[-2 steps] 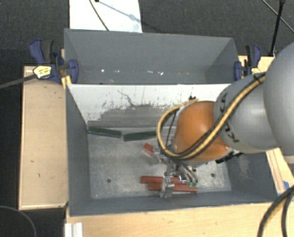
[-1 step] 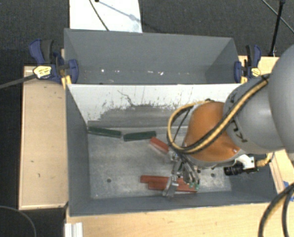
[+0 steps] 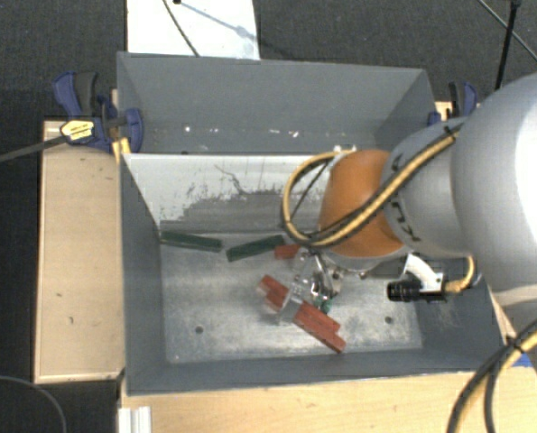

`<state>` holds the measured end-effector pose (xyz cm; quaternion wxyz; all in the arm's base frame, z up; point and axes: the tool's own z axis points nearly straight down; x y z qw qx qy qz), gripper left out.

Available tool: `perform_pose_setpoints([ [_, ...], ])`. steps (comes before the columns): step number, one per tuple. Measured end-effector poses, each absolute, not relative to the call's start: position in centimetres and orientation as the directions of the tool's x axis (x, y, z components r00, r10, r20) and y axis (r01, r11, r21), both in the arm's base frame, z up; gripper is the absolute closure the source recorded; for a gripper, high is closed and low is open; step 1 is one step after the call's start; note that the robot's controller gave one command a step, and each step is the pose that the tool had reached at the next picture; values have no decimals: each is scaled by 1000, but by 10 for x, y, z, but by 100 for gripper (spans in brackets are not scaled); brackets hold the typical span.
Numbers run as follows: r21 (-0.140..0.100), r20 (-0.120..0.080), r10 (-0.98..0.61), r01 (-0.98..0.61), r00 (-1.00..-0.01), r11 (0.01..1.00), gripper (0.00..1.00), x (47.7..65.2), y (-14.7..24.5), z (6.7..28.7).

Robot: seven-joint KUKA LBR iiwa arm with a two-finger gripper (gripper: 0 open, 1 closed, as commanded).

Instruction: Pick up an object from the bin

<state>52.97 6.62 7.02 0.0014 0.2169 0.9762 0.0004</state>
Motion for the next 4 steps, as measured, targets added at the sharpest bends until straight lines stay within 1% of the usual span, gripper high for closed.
perform_pose_setpoints([
  [1, 1, -2, 425, 425, -905, 905, 100, 529, 66, 70],
  [2, 3, -4, 424, 424, -906, 906, 100, 530, 66, 99],
  [3, 2, -4, 424, 424, -906, 906, 100, 531, 65, 101],
  [4, 5, -8, 420, 420, -907, 907, 100, 533, 65, 203],
])
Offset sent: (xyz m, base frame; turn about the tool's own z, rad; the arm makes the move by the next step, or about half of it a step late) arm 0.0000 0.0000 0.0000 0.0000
